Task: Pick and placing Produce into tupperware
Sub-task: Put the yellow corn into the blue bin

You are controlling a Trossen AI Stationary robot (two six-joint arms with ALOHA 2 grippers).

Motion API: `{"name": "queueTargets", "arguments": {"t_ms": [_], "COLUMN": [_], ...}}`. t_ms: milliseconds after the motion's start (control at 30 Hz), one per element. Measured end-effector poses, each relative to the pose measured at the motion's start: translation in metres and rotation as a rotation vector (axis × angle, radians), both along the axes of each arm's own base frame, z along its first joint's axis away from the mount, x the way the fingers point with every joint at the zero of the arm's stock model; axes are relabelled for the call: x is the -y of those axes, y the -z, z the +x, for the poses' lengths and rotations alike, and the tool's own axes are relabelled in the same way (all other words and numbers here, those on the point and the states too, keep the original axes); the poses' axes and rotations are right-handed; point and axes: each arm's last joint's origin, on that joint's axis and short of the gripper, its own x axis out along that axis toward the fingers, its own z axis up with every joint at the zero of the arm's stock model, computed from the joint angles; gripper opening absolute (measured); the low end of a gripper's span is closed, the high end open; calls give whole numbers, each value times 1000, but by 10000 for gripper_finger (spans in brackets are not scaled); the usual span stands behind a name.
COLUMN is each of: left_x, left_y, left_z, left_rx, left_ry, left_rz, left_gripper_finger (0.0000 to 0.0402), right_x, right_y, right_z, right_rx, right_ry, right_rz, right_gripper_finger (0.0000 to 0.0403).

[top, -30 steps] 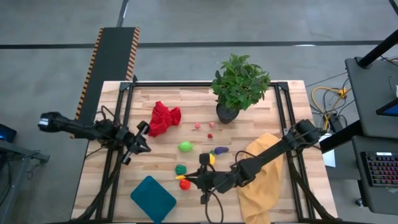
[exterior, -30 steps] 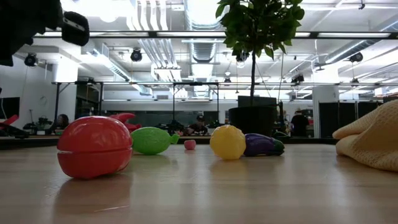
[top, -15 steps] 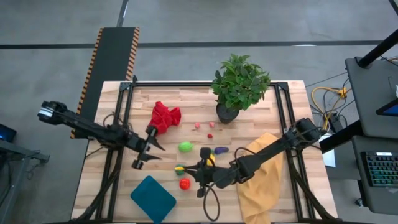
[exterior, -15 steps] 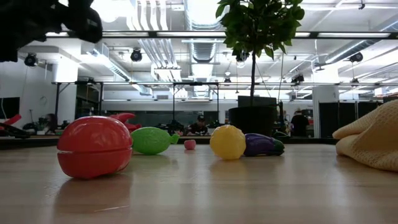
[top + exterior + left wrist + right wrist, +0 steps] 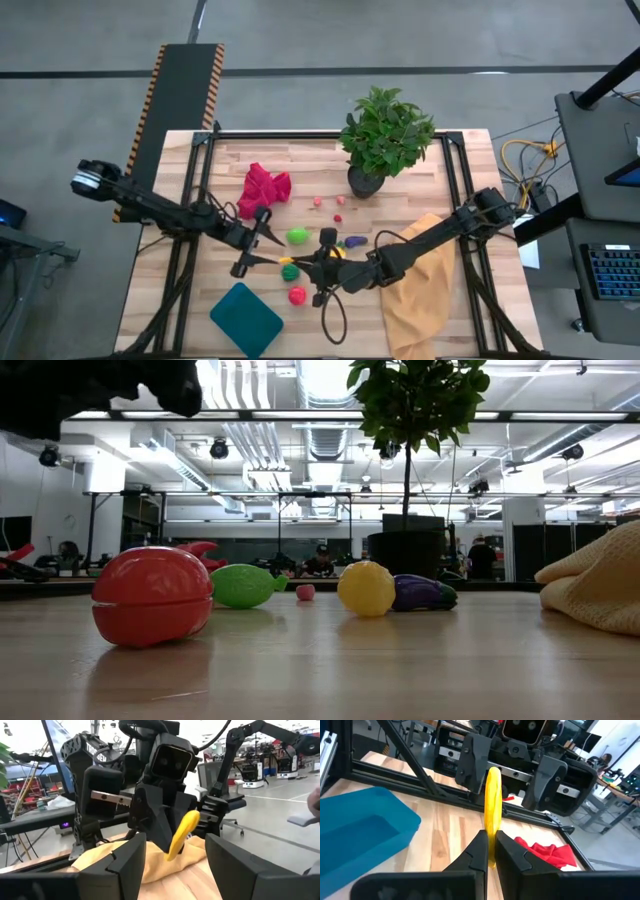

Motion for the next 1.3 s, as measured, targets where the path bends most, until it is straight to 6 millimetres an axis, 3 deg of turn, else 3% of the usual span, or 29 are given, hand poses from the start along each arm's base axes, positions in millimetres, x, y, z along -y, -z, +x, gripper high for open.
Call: {"name": "queueTargets", "arguments": {"t_ms": [433,1300], "left_x": [4,4], "left_y": [-6,-11], "left_z": [15,14], "left_rx": [6,22], "left_ry": [-3,-14], "left_rz": [22,8], "left_gripper_finger": [191,191], "right_x": [8,8], "right_y": [0,-5], "right_z": [2,4], "right_rx": [-9,2], "right_ry": [53,53], "right_rz": [-61,-70], "right_gripper_finger": [17,17]}}
